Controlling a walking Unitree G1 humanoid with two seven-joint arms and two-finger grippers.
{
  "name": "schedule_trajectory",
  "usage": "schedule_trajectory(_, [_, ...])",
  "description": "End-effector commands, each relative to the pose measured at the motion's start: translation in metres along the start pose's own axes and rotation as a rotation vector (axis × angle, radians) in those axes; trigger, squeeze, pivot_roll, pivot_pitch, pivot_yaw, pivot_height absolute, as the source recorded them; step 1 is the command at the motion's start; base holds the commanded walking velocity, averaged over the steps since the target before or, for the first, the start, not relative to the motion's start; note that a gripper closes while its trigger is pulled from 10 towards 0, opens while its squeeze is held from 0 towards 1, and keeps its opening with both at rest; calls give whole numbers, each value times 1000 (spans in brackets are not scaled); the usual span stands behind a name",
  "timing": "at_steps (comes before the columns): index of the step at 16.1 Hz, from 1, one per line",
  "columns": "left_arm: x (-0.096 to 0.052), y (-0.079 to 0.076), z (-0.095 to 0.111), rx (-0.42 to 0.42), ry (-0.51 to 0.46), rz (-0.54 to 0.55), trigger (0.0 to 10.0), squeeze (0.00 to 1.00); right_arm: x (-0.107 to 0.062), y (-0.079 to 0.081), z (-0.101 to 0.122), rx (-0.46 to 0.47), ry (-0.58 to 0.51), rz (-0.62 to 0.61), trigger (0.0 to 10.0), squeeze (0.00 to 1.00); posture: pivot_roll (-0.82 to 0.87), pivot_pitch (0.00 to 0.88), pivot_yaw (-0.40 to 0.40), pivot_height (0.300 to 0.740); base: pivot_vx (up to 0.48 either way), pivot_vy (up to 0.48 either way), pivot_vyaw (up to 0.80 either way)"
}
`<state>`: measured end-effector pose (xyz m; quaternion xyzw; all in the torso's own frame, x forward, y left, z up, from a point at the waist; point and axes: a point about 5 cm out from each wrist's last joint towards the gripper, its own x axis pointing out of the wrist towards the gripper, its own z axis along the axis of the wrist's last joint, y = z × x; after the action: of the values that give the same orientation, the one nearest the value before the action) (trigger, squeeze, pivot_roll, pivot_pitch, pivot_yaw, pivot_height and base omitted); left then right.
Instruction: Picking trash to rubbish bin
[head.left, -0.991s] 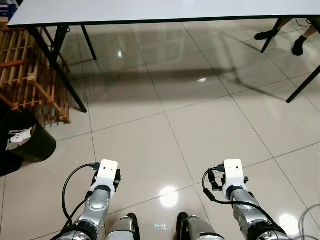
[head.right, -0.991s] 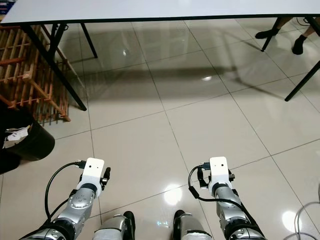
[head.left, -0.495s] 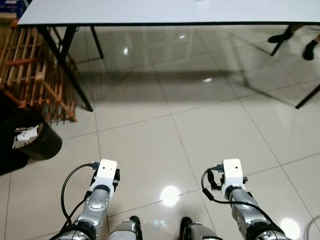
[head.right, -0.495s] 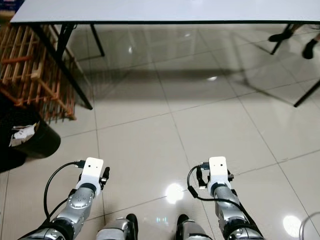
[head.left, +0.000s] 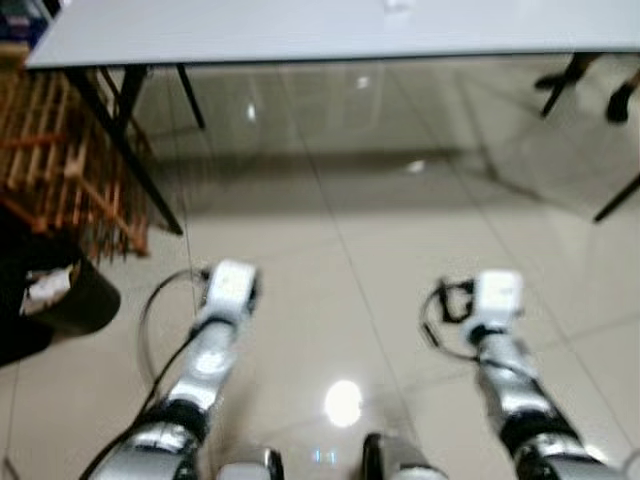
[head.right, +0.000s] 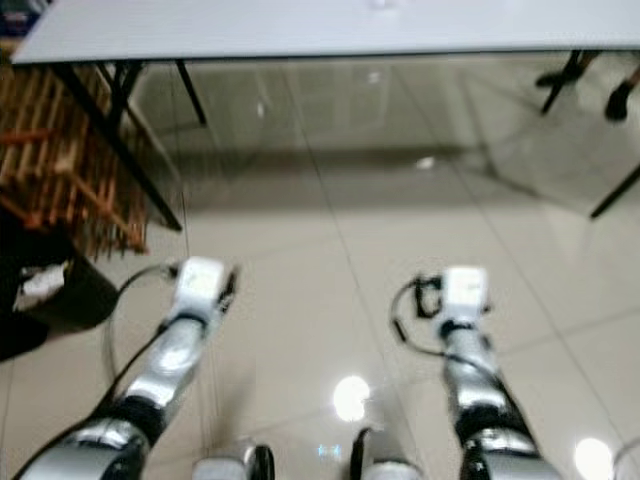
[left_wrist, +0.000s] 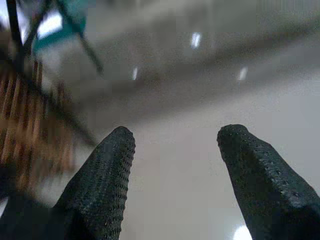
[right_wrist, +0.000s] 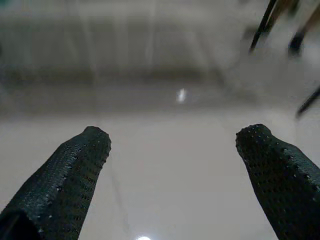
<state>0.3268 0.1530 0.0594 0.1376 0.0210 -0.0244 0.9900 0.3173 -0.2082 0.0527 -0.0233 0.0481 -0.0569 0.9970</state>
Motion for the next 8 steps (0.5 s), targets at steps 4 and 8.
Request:
schedule_trajectory(4, [10, 19, 35, 25, -168, 63, 10000, 0, 16, 8, 53, 44, -231, -18, 10000, 0, -2, 250, 31, 740, 306, 0, 0])
schedule_trajectory(8, [14, 15, 72, 5, -314, 62, 10000, 0, 19, 13, 93, 37, -370, 2, 10000, 0, 0, 265, 28, 740, 306, 0, 0])
